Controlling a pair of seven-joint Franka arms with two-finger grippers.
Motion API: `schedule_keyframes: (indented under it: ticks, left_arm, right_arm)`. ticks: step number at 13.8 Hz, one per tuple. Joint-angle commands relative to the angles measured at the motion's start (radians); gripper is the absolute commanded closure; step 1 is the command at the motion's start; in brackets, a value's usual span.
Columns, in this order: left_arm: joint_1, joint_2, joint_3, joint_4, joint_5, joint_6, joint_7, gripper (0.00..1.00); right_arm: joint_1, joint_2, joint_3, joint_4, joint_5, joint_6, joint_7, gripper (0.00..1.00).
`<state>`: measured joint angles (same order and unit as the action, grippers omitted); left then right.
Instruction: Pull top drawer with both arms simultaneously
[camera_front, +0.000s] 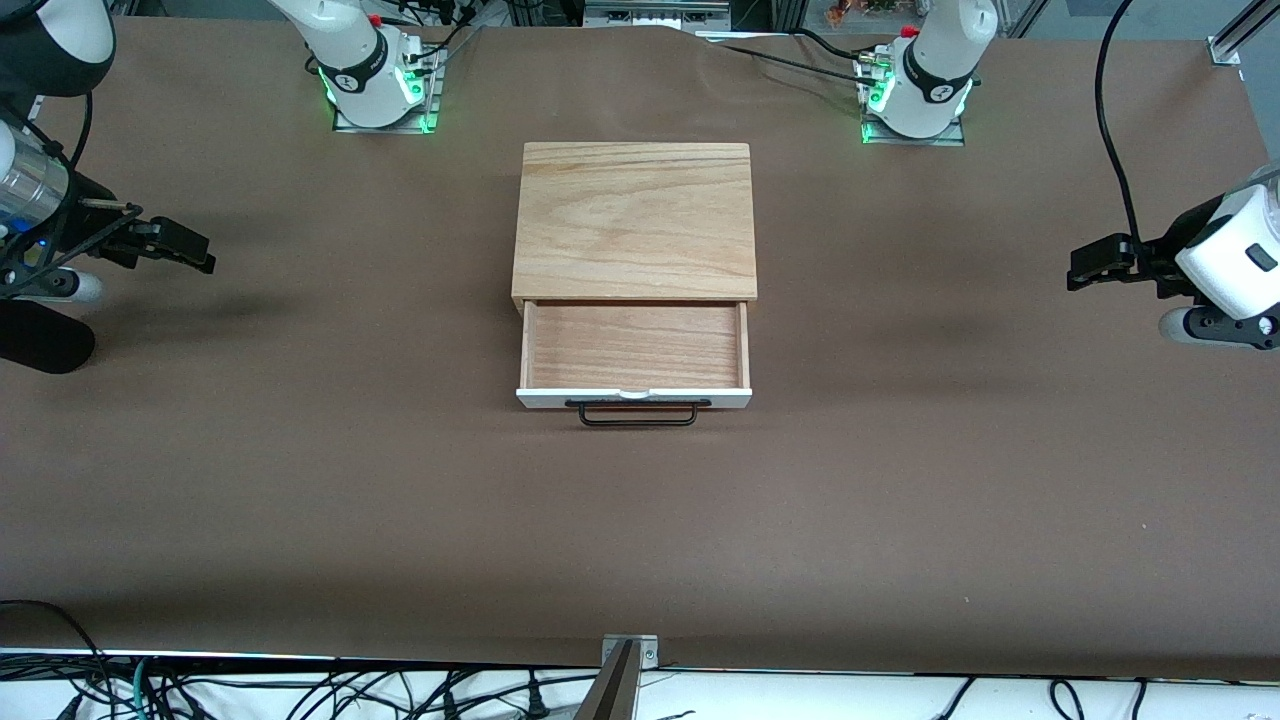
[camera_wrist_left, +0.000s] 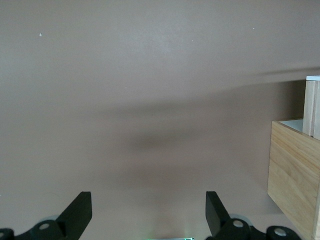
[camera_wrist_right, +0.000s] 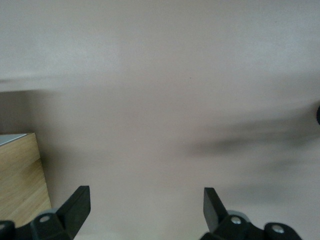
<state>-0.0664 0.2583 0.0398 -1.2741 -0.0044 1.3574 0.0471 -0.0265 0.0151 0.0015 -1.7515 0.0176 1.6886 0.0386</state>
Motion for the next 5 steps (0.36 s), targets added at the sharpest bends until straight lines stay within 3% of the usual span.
schedule_keyframes:
  ticks: [1,5]
  left_arm:
    - [-0.004,-0.027,0.002,-0.027,-0.017,0.002,-0.012,0.00]
    - [-0.003,-0.027,0.002,-0.025,-0.019,0.000,-0.010,0.00]
  right_arm:
    - [-0.016,0.020,0.017,0.030,-0.015,-0.023,0.007,0.00]
    - [-0.018,0.026,0.017,0.029,-0.015,-0.024,0.009,0.00]
